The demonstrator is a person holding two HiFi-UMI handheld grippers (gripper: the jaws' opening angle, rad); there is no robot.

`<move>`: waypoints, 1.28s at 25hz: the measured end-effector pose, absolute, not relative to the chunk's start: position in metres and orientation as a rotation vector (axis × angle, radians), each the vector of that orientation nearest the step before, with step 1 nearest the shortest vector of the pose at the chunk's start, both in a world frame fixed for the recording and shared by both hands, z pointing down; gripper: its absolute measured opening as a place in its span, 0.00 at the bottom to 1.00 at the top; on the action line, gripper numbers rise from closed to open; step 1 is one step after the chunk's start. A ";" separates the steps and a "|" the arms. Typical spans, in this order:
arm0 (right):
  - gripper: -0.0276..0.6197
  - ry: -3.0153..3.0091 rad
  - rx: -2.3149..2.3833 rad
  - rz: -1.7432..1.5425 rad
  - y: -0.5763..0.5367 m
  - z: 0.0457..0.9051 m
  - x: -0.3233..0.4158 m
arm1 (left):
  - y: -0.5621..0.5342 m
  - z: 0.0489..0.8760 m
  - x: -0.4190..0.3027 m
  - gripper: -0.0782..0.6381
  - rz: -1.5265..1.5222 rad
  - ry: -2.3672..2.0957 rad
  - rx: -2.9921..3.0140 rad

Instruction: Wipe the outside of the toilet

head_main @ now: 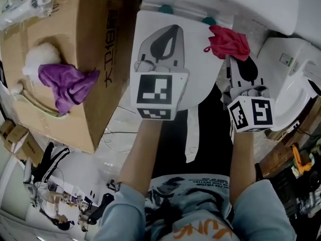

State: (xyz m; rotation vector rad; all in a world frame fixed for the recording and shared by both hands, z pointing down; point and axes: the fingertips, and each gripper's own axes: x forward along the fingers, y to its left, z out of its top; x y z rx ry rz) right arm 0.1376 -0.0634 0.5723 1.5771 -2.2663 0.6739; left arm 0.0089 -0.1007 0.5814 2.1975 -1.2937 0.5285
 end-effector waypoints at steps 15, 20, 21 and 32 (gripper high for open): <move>0.17 -2.491 1.173 0.607 -0.132 0.608 -0.054 | -0.097 0.615 -0.131 0.14 0.523 -1.503 1.966; 0.17 -2.485 1.151 0.598 -0.159 0.625 -0.084 | -0.104 0.623 -0.138 0.14 0.528 -1.484 1.968; 0.17 -2.477 1.154 0.600 -0.163 0.629 -0.087 | -0.105 0.625 -0.138 0.14 0.529 -1.478 1.971; 0.16 -2.393 1.210 0.615 -0.175 0.650 -0.079 | -0.105 0.636 -0.139 0.14 0.540 -1.452 1.954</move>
